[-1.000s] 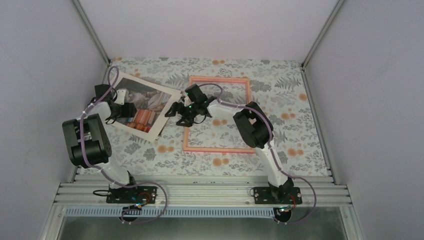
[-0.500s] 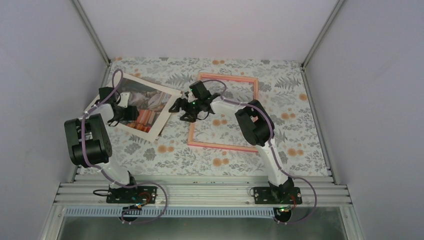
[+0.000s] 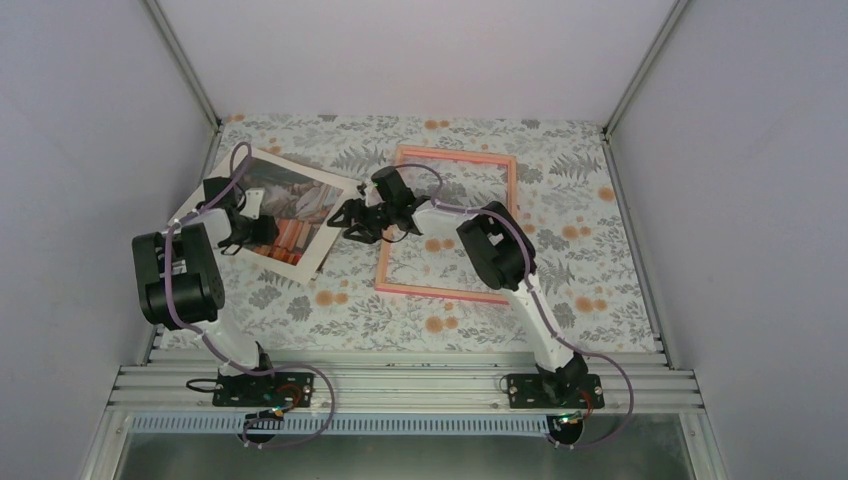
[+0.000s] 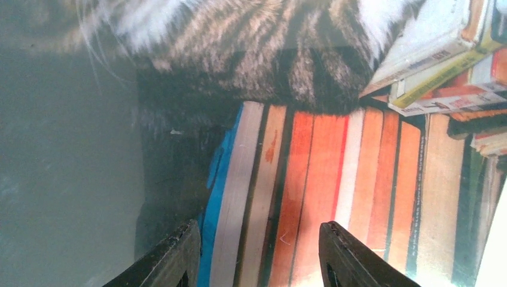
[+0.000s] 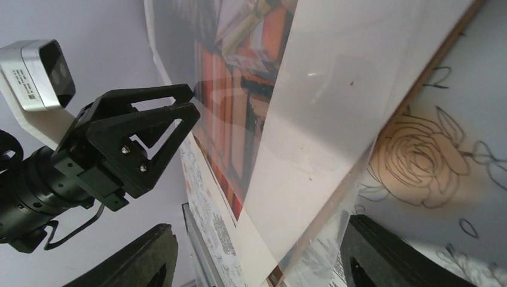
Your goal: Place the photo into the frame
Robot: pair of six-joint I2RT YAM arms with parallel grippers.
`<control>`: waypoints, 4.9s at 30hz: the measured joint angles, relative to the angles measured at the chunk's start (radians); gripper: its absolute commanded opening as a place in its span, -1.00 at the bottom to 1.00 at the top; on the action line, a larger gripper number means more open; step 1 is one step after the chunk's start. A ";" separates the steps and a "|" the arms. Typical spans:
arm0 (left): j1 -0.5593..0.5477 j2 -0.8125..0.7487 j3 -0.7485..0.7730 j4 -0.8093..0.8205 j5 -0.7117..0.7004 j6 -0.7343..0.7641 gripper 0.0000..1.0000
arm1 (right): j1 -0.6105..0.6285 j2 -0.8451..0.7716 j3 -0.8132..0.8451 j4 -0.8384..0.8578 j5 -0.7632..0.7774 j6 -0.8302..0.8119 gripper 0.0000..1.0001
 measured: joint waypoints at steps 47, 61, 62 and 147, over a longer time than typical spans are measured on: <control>-0.172 -0.026 -0.029 -0.002 0.130 0.058 0.08 | -0.021 -0.023 -0.035 0.084 -0.044 0.132 -0.93; -0.178 -0.549 -0.086 -0.097 0.088 0.462 1.00 | -0.128 -0.200 -0.138 0.100 -0.127 0.154 -0.93; -0.181 -0.581 -0.120 -0.098 0.077 0.514 1.00 | -0.134 -0.215 -0.151 0.103 -0.138 0.154 -0.93; -0.724 -0.145 0.821 -0.282 0.583 -0.260 -0.95 | -1.132 -1.061 -0.536 -0.728 0.104 -1.061 0.90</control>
